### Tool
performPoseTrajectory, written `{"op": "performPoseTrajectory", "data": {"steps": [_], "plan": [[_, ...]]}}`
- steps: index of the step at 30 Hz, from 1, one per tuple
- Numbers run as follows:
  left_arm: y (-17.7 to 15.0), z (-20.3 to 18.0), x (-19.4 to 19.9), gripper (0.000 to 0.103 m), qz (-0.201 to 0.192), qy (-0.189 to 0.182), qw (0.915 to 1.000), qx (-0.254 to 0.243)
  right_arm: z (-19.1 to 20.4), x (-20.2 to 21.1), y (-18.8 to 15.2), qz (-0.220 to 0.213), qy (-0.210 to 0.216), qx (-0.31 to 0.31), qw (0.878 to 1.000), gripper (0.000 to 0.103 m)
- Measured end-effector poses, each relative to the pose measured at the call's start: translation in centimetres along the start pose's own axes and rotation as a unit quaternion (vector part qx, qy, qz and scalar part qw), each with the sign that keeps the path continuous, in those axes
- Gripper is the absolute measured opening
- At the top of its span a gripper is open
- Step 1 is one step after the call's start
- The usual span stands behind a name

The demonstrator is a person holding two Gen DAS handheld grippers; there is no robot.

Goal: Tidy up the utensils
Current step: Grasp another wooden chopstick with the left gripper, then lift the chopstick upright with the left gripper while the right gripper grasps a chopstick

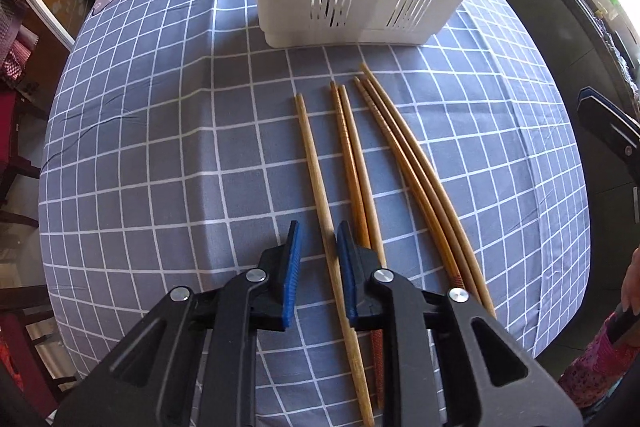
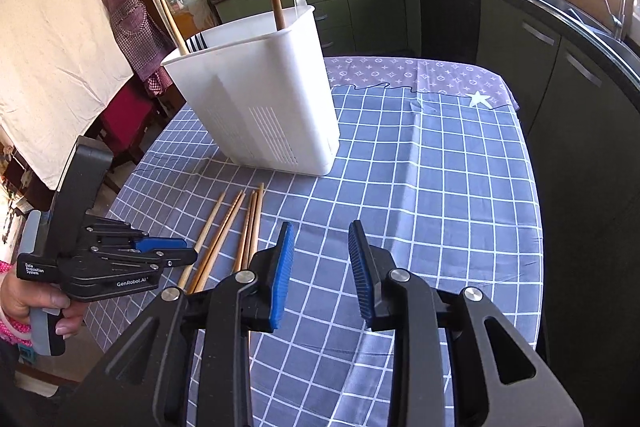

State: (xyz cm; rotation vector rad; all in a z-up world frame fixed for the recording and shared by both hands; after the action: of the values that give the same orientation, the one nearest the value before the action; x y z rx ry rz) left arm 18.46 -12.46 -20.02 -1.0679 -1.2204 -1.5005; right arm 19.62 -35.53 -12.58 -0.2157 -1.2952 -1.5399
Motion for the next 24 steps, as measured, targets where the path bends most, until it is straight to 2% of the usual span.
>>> {"op": "performPoseTrajectory", "data": {"steps": [6, 8, 14, 19, 24], "plan": [[0.1, -1.1, -0.4, 0.016, -0.001, 0.023, 0.9997, -0.003, 0.3, -0.5, -0.1, 0.003, 0.013, 0.000, 1.000, 0.029], [0.2, -2.0, -0.4, 0.009, -0.006, 0.031, 0.9995, -0.008, 0.3, -0.6, -0.3, 0.005, 0.014, 0.000, 1.000, 0.029], [0.7, -1.9, -0.2, 0.007, -0.005, 0.013, 0.9999, -0.004, 0.6, -1.4, -0.6, 0.018, 0.015, 0.005, 1.000, 0.029], [1.0, -0.3, 2.3, 0.007, -0.062, 0.009, 0.9980, 0.004, 1.3, -3.6, -1.2, 0.053, 0.026, 0.012, 0.998, 0.029], [0.4, 2.0, 6.3, 0.007, -0.138, 0.004, 0.9901, 0.024, 2.4, -6.7, -1.4, 0.091, 0.048, 0.014, 0.995, 0.029]]}}
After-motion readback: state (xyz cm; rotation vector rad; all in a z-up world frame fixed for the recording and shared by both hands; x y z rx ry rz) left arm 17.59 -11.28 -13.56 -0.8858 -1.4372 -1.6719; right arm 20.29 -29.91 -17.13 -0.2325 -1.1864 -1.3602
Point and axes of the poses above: each gripper's, at about its wrist camera, not at the fingertips, and x roughly against the way its jaws point, z to its left, y to its top, the point moved 4 cm from there along -x, roughly the way its jaws point, and after that the axes turned 13 degrees about y, right-handed, at the moved point
